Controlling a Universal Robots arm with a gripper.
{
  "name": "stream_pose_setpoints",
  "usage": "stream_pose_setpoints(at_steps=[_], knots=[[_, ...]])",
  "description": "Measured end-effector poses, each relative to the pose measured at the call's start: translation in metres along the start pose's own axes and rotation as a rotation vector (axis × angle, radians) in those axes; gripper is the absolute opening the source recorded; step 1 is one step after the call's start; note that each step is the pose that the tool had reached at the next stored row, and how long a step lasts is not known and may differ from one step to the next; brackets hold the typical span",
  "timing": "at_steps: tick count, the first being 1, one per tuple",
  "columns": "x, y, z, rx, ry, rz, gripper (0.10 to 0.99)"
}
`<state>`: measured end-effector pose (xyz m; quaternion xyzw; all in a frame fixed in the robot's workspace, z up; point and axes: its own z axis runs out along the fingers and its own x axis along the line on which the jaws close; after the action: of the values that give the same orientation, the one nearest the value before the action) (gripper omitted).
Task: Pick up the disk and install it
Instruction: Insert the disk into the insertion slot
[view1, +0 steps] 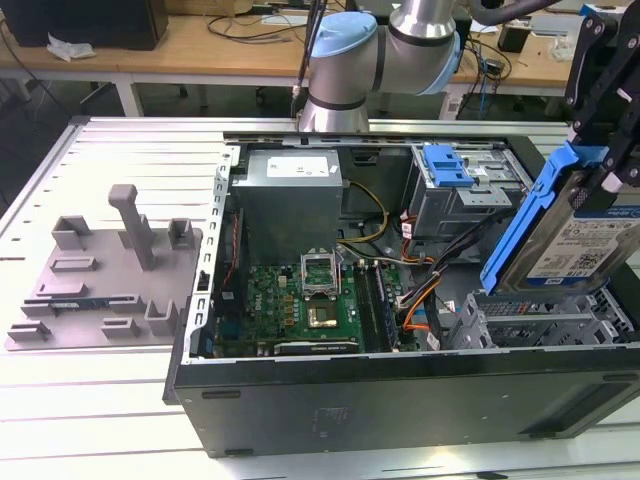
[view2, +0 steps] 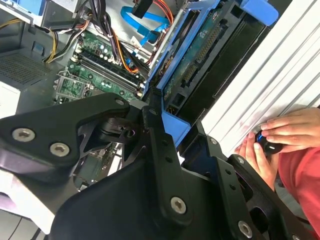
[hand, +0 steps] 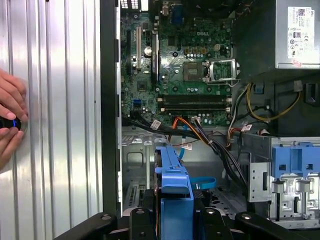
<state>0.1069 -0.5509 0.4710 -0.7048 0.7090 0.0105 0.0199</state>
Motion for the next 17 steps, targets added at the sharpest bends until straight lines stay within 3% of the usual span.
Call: stream_pose_setpoints(at_steps=[17], knots=[[0.0018,-0.0016,0.0081,0.0,0.0,-0.005,0.369]])
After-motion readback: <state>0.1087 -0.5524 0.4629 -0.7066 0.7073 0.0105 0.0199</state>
